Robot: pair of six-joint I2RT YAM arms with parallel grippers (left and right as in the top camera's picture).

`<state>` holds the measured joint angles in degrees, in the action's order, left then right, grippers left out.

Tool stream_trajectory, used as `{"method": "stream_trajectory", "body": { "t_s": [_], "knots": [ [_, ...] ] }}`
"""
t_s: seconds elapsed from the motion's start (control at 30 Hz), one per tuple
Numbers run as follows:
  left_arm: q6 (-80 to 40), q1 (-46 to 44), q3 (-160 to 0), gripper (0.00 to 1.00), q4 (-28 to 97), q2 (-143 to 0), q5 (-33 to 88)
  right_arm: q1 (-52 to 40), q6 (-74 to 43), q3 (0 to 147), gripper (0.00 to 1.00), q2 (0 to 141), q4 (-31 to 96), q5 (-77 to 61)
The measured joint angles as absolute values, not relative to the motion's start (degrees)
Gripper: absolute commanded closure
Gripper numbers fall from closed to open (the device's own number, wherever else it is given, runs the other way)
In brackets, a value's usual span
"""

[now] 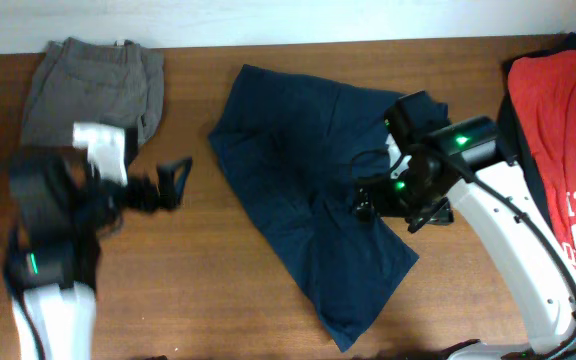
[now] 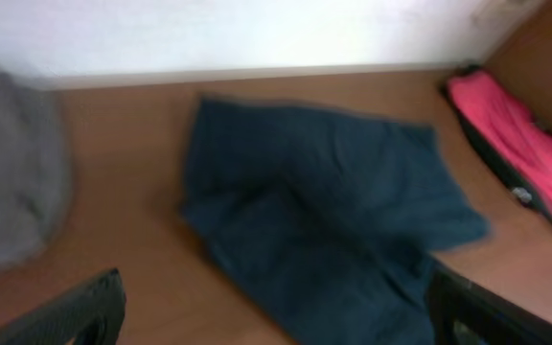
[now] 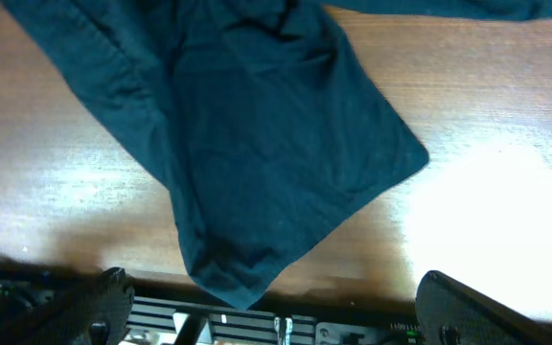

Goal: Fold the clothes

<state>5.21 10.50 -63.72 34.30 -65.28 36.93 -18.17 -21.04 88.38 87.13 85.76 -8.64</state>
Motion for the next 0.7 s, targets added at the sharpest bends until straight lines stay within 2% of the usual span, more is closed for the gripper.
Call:
{"method": "stream_trajectory", "body": {
  "t_s": [0.17,0.3,0.37,0.7],
  "knots": [
    [5.8,10.5,-77.2,0.01,40.8,-84.0,48.1,-14.5,-21.1,88.3,0.01,87.0,85.9,-9.3],
    [5.8,10.3,-78.4,0.01,39.5,-91.7,55.7,-12.7,-21.0,88.3,0.01,87.0,85.9,-9.4],
    [5.8,9.4,-78.4,0.01,38.4,-93.8,55.9,-12.3,-21.0,88.3,0.01,87.0,85.8,-9.4],
    [6.0,-9.9,-81.8,0.01,32.9,-95.7,28.8,-12.3,-21.0,88.3,0.01,87.0,87.7,-10.2]
  ]
}}
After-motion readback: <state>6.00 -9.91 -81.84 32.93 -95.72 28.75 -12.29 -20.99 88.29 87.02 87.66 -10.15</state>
